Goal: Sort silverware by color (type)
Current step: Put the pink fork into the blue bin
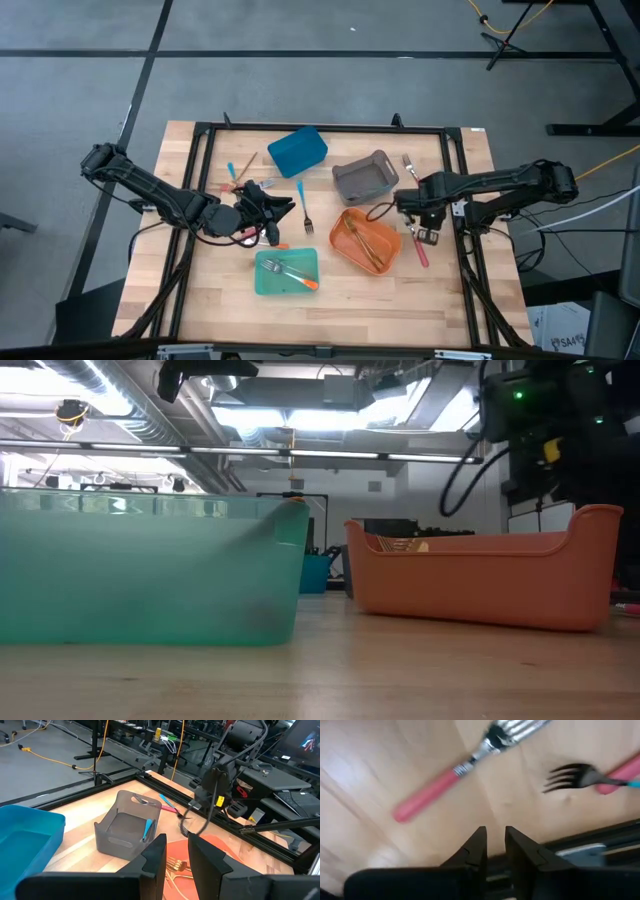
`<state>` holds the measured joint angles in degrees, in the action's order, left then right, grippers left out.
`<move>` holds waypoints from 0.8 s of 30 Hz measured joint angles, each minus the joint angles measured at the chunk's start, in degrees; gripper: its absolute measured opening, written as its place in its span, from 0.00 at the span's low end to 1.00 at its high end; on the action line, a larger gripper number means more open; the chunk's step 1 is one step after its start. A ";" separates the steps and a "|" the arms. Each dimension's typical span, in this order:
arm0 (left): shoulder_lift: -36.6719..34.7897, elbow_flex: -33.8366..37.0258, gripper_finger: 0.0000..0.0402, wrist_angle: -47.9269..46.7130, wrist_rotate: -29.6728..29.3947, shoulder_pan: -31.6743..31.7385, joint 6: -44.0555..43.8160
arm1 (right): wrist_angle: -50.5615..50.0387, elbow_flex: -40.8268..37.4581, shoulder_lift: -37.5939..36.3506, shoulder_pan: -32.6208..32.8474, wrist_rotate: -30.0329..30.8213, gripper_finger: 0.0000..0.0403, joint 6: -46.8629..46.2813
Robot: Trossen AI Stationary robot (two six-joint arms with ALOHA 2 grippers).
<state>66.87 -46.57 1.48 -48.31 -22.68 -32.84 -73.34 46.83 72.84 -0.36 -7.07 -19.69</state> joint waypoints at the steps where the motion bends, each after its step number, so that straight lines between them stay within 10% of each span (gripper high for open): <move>1: 0.00 0.00 0.18 0.00 0.00 0.00 0.00 | 0.96 0.02 0.00 -0.02 -0.60 0.15 -2.59; 24: 0.00 0.00 0.18 0.00 0.00 0.00 0.00 | 5.84 0.02 0.02 0.02 4.04 0.15 -35.44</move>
<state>66.87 -46.57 1.48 -48.31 -22.68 -32.84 -67.50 46.85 72.86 -0.34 -3.03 -55.13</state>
